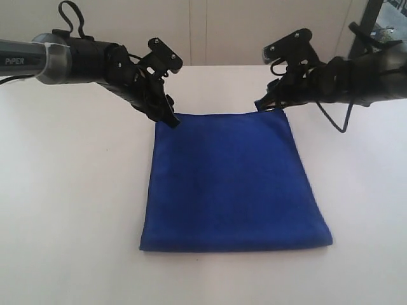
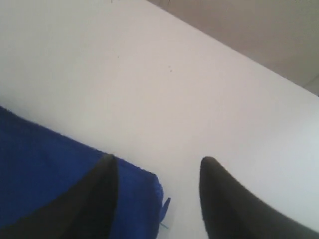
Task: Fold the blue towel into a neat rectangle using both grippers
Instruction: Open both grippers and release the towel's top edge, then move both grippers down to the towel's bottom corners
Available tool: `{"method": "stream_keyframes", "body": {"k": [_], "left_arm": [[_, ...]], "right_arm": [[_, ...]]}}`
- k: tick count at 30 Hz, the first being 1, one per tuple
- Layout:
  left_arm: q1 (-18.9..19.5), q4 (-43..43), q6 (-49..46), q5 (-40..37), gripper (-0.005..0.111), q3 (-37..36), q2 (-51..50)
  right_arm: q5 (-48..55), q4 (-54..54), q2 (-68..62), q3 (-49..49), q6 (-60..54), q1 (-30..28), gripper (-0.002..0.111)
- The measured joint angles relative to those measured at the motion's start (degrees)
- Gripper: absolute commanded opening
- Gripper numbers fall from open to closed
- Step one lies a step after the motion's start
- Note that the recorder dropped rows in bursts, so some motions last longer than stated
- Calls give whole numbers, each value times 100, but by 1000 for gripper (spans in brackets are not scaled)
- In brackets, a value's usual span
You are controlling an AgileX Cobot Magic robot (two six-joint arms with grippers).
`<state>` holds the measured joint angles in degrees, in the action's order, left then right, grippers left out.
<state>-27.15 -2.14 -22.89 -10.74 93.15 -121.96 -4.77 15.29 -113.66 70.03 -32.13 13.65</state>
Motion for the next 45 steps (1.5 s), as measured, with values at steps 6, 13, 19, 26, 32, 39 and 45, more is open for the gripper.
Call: {"method": "stream_keyframes", "body": {"k": [6,13,19,26,32,39,45], "left_arm": [[0,9,46,-733,44,0,477],[0,9,664,-1672,6,0,922],[0,9,1382,-2460,0,0,1181],[0,-503,1642,-3429,0,-13,1229],[-250,-842,1757,-3642,0,-451,1390],[-842,-888,2119,-3348,0,-1294,1570],[-865,-919,2608,-2981,0,-1887,1572]], "right_arm": [[849,217,503,4,0,0,5],[2463,264,867,4,250,0,0],[3623,275,1106,4,478,0,0],[4763,275,1304,4,531,0,0],[5422,298,1466,-190,1082,0,0],[5472,298,1896,-900,1670,0,0],[5171,298,1973,-1484,1843,0,0]]}}
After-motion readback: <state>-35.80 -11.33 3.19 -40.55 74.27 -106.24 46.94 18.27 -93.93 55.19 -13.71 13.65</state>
